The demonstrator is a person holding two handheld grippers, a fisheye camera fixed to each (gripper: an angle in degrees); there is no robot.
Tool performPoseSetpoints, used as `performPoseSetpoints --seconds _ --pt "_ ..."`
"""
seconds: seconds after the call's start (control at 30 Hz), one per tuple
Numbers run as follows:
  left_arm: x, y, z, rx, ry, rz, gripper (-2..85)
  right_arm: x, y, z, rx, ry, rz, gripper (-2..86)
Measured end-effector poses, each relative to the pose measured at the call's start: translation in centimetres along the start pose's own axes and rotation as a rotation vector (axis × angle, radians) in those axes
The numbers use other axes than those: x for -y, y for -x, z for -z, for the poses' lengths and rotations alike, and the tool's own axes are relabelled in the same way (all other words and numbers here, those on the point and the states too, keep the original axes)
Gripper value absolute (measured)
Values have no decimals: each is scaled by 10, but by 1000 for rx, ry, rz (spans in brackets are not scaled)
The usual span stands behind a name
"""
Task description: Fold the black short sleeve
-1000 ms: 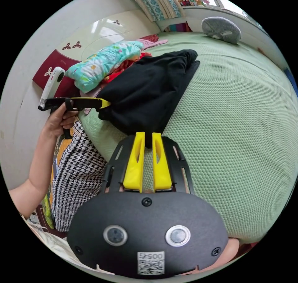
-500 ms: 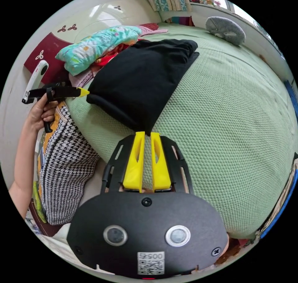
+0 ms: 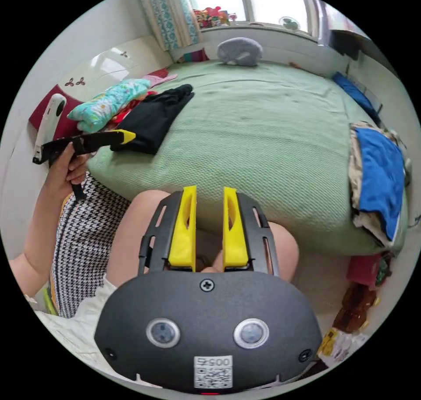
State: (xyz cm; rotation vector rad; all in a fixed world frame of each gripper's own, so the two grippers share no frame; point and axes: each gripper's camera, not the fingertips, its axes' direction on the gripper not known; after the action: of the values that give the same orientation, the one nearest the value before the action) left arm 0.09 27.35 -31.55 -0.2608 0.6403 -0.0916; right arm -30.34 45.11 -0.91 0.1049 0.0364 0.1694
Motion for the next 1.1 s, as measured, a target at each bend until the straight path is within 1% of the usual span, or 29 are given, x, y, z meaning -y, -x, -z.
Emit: performPoseSetpoints --seconds 0.1,0.2,0.27,0.33,0.4,0.5,0.57,0.63,0.73,0.83,0.9,1.0,1.03,1.1 --pt "7 -46 -49 -51 21 -28 -5 -25 -34 35 -102 -60 -133 81" --pt "10 -71 -87 -86 -17 2 -5 -51 -65 62 -196 -87 -252 78" --pt "14 -78 -104 -26 -59 33 -5 -66 -81 74 -245 -95 -329 81" --pt "18 -83 -121 110 -124 62 -5 -81 -96 85 -296 -72 -405 91" --pt "18 -84 -134 164 -176 89 -5 -88 -101 90 -327 -63 -416 101" --pt "8 -87 -165 107 -201 109 -5 -91 -100 92 -413 -77 -431 110" --pt "-2 -90 -180 93 -248 146 -5 -88 -97 88 -392 -101 -432 112" --pt "-14 -97 -202 82 -288 134 -5 -80 -93 79 -333 -113 -447 119" --pt "-13 -115 -227 156 -231 33 -6 -64 -83 74 -371 -127 -426 128" --pt "-12 -122 -257 130 -155 -26 -6 -45 -80 75 -434 -145 -412 130" --pt "-13 -122 -271 134 -135 -23 -6 -33 -83 77 -419 -161 -417 131" --pt "-12 -124 -294 207 -99 21 -6 -6 -89 75 -419 -167 -375 138" --pt "-10 -125 -306 206 -67 20 -6 7 -94 74 -438 -156 -372 139" --pt "-11 -125 -318 200 -72 17 -6 28 -107 71 -412 -136 -402 137"
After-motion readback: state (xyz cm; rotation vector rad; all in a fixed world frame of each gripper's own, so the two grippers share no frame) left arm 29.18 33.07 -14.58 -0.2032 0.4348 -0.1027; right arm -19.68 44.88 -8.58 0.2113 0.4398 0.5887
